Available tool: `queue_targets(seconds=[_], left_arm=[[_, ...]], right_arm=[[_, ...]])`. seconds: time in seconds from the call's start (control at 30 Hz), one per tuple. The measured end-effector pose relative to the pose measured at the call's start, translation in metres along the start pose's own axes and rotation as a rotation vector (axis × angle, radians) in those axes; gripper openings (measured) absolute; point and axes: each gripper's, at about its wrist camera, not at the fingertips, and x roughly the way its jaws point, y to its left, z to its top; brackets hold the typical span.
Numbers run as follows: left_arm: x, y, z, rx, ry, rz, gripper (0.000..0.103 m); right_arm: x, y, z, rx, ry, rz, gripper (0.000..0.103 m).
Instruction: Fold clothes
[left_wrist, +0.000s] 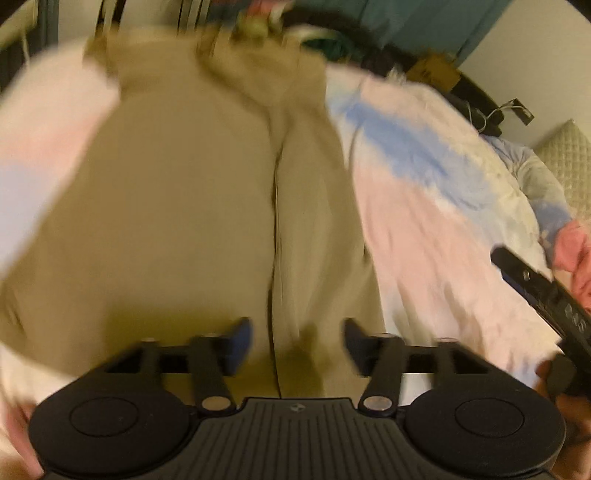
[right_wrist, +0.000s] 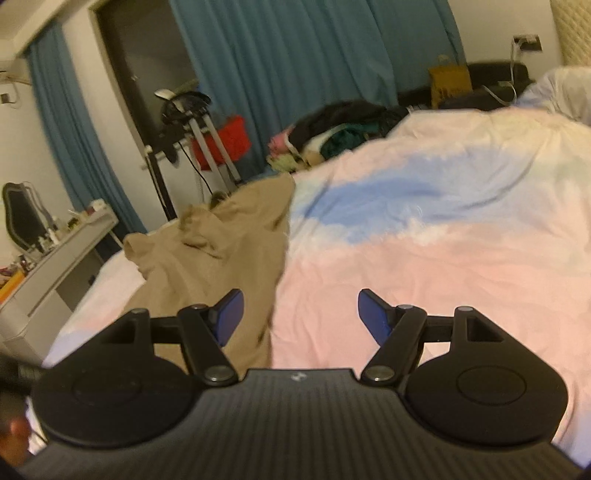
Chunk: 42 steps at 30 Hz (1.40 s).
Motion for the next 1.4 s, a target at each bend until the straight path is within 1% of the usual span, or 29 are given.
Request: queue_targets(seconds=[0.07,0.13,0.2,0.27,0.37,0.43,0.57,0.63,0.7,0.8,0.87,0.9,0.97,1.07,1.13,1.2,1.27,1.3,1.33,1.37,1.4], left_arm=[[-0.009,-0.012,0.013,0.044,-0.083,0.021,0.083],[-0.013,-0.022,0.027,0.072,-0.156,0.033,0.087],[-0.016,-0.029,0.037,0.094,-0.221,0.040,0.093],[-0.018,-0.030,0.041,0.111,-0.272,0.039,0.096],[-0.025,-0.019,0.039,0.114,-0.320,0.073,0.097],[-0.031,-0.003,0.038,0.102,-0.342,0.090,0.098],[-0.057,0.029,0.033,0.097,-0.407,0.133,0.102],[-0.069,0.051,0.030,0.080,-0.434,0.153,0.102],[-0.077,0.072,0.032,0.036,-0.449,0.159,0.102],[-0.081,0.109,0.037,-0.044,-0.462,0.143,0.102],[-0.081,0.132,0.038,-0.102,-0.475,0.177,0.102],[-0.079,0.144,0.039,-0.137,-0.477,0.192,0.102],[-0.072,0.169,0.040,-0.211,-0.477,0.215,0.102],[-0.063,0.200,0.042,-0.305,-0.466,0.228,0.102],[-0.057,0.216,0.044,-0.348,-0.456,0.232,0.102],[-0.050,0.225,0.046,-0.379,-0.456,0.255,0.102],[-0.039,0.231,0.047,-0.405,-0.439,0.267,0.102],[-0.033,0.233,0.048,-0.417,-0.428,0.272,0.102],[-0.028,0.236,0.048,-0.430,-0.418,0.276,0.102],[-0.023,0.238,0.048,-0.437,-0.403,0.275,0.102],[-0.018,0.238,0.050,-0.437,-0.392,0.270,0.102]], right_arm=[[-0.004,0.002,0.001,-0.010,-0.035,0.002,0.071],[-0.007,0.004,0.002,-0.019,-0.062,0.006,0.071],[0.002,0.014,0.009,-0.059,-0.052,0.017,0.071],[0.011,0.024,0.015,-0.100,-0.042,0.028,0.071],[0.025,0.039,0.024,-0.160,-0.027,0.044,0.071],[0.034,0.048,0.031,-0.201,-0.018,0.055,0.071],[0.054,0.070,0.044,-0.285,0.004,0.079,0.071],[0.088,0.099,0.060,-0.346,0.037,0.124,0.071],[0.128,0.131,0.074,-0.395,0.080,0.166,0.070],[0.198,0.186,0.086,-0.447,0.145,0.195,0.070],[0.244,0.228,0.087,-0.497,0.168,0.219,0.070],[0.266,0.250,0.087,-0.517,0.180,0.233,0.070],[0.312,0.291,0.085,-0.519,0.208,0.275,0.069],[0.369,0.349,0.075,-0.551,0.212,0.324,0.068],[0.407,0.384,0.063,-0.581,0.219,0.318,0.068],[0.437,0.408,0.050,-0.612,0.227,0.301,0.068],[0.460,0.418,0.037,-0.635,0.227,0.263,0.061],[0.472,0.422,0.030,-0.647,0.228,0.244,0.061],[0.483,0.426,0.025,-0.654,0.227,0.227,0.055],[0.486,0.423,0.024,-0.643,0.222,0.221,0.038],[0.489,0.421,0.023,-0.631,0.217,0.216,0.028]])
